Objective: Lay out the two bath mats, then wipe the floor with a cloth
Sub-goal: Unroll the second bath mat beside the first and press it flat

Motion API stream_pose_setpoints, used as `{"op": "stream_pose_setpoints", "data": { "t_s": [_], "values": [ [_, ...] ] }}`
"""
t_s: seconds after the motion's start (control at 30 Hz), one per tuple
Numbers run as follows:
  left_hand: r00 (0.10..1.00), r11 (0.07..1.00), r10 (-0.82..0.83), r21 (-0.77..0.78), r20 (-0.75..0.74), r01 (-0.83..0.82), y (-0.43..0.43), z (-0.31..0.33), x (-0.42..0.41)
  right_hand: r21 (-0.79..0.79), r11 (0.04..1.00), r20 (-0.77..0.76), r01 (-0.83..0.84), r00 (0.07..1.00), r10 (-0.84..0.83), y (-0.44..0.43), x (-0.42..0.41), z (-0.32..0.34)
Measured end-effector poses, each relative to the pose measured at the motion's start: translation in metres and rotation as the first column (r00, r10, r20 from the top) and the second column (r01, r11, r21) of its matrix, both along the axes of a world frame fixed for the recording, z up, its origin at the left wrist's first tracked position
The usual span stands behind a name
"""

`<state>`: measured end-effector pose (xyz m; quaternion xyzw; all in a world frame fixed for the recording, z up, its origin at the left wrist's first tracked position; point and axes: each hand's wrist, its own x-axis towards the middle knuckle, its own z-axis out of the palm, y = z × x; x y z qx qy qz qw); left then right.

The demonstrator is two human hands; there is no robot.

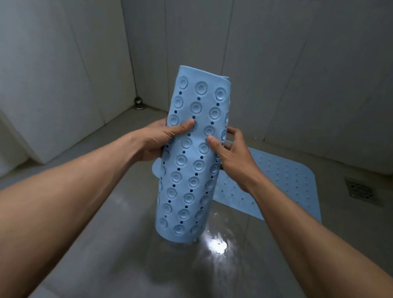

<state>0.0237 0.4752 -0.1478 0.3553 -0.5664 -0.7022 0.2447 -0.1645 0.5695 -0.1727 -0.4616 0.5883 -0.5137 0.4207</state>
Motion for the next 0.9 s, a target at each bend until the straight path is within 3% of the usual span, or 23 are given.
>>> {"op": "stream_pose_setpoints", "data": {
  "t_s": [0.27,0.43,0.57,0.7,0.9],
  "values": [
    [0.994,0.99,0.058,0.12,0.094,-0.069,0.059,0.006,0.011,0.047,0.998,0.074,-0.041,0.997,0.038,0.045,0.013,-0.025],
    [0.98,0.99,-0.027,0.14,0.198,-0.002,0.081,0.002,0.01,0.13,0.991,0.143,0.012,0.989,-0.03,0.076,0.02,-0.036],
    [0.969,0.996,-0.057,0.075,0.242,0.04,0.092,-0.024,0.012,0.229,0.971,0.192,0.071,0.975,-0.117,0.094,0.028,-0.054],
    [0.954,0.999,0.005,0.04,0.3,-0.018,0.095,-0.051,0.016,0.354,0.931,0.281,0.096,0.938,-0.203,0.101,0.049,-0.079],
    [0.901,0.994,-0.044,0.105,0.431,-0.002,0.087,-0.103,0.027,0.454,0.886,0.305,0.092,0.918,-0.252,0.103,0.066,-0.129]
  ]
}}
